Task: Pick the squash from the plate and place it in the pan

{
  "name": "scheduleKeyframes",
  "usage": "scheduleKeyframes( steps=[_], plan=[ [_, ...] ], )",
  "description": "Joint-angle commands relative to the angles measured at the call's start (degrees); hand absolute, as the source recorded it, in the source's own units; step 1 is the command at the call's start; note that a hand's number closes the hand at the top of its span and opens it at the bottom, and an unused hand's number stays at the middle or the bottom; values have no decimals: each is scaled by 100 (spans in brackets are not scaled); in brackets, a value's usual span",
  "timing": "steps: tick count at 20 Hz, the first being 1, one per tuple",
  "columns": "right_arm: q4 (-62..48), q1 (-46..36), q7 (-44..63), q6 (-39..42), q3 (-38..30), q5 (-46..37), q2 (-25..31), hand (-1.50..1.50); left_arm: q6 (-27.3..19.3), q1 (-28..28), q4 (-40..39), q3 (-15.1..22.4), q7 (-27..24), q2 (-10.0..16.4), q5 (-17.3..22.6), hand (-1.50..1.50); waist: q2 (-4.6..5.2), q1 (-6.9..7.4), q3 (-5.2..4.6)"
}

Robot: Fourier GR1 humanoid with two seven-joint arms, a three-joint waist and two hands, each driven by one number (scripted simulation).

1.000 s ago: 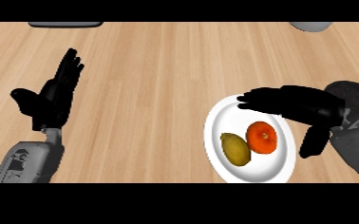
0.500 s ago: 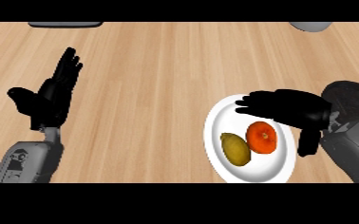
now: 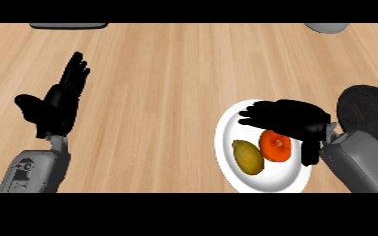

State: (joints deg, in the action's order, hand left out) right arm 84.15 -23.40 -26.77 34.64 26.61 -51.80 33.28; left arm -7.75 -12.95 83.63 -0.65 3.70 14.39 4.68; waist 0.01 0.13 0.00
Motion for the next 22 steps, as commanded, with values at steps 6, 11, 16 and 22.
scheduleKeyframes(
  steps=[6,11,16,22],
  plan=[
    [-810,-16,-442,-206,136,-778,-370,-150,86,-209,-337,-203,-141,-87,-175,0,10,1,0],
    [-427,282,-1122,-64,291,-629,33,150,37,-110,136,-119,250,-164,-181,0,2,-17,1],
    [-1012,-63,-880,-549,519,-1171,-783,150,60,59,77,-114,9,-263,-324,0,2,18,1],
    [-649,360,-257,-360,-106,-918,-704,150,264,234,-84,-349,-215,-205,-151,0,-12,-60,-5]
  ],
)
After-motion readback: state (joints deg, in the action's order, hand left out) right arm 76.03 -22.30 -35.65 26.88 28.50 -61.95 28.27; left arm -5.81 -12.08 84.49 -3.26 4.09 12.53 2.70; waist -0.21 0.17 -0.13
